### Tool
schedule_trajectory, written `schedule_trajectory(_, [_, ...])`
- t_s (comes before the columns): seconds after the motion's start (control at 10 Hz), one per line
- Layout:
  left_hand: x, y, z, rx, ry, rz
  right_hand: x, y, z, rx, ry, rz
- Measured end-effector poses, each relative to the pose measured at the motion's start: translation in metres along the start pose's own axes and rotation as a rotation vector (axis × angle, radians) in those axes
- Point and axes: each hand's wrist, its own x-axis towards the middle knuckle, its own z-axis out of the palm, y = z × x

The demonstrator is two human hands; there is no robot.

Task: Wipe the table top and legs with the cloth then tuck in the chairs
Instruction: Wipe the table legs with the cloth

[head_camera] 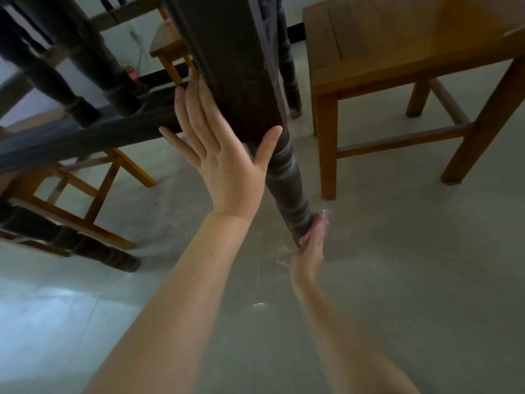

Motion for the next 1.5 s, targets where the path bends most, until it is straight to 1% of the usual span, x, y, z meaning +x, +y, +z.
schedule_trajectory(0.1, [0.0,0.002,-0.002,-0.015,-0.006,-0.019,0.015,0.026,-0.021,-0.076,-0.075,0.281])
schedule_trajectory(0.2, [-0.001,0.002,-0.002,-0.029,-0.011,-0.032,0.034,0.041,-0.037,0.11,-0.125,0.492])
schedule_trajectory(0.3, [0.001,0.0,-0.002,-0.013,-0.014,-0.017,0.037,0.015,-0.032,0.561,-0.116,0.734])
schedule_trajectory(0.4, [0.002,-0.001,-0.002,-0.023,-0.02,-0.014,0.043,-0.01,-0.02,0.759,0.004,0.882])
schedule_trajectory(0.5, [0.003,0.0,-0.005,-0.051,-0.058,-0.029,0.044,-0.042,-0.029,0.943,-0.059,0.91])
schedule_trajectory(0.6, [0.002,-0.005,-0.012,-0.038,-0.082,0.001,0.027,-0.096,-0.045,1.086,-0.127,0.879])
schedule_trajectory(0.7, [0.005,-0.013,-0.025,-0.063,-0.154,0.046,0.004,-0.15,-0.059,1.073,-0.177,0.797])
schedule_trajectory(0.8, [0.008,-0.017,-0.037,-0.108,-0.205,0.063,-0.015,-0.199,-0.08,1.013,-0.308,0.71])
schedule_trajectory(0.9, [0.013,-0.02,-0.049,-0.208,-0.269,0.019,-0.03,-0.228,-0.097,0.685,-0.242,0.247])
schedule_trajectory(1.0, [0.017,-0.023,-0.058,-0.23,-0.327,0.009,-0.039,-0.232,-0.088,0.198,-0.075,-0.394])
schedule_trajectory(1.1, [0.019,-0.025,-0.059,-0.226,-0.352,0.025,-0.031,-0.205,-0.057,0.008,-0.096,-0.52])
schedule_trajectory(1.2, [0.016,-0.026,-0.054,-0.234,-0.341,0.028,-0.02,-0.159,-0.04,-0.198,-0.07,-0.416])
schedule_trajectory(1.3, [0.012,-0.026,-0.046,-0.212,-0.291,0.047,-0.017,-0.129,-0.045,-0.209,-0.127,-0.282])
schedule_trajectory(1.4, [0.007,-0.025,-0.037,-0.186,-0.265,0.059,-0.007,-0.1,-0.053,-0.44,-0.213,-0.167])
schedule_trajectory(1.5, [0.006,-0.027,-0.034,-0.151,-0.271,0.093,0.002,-0.085,-0.063,-0.765,-0.361,-0.075])
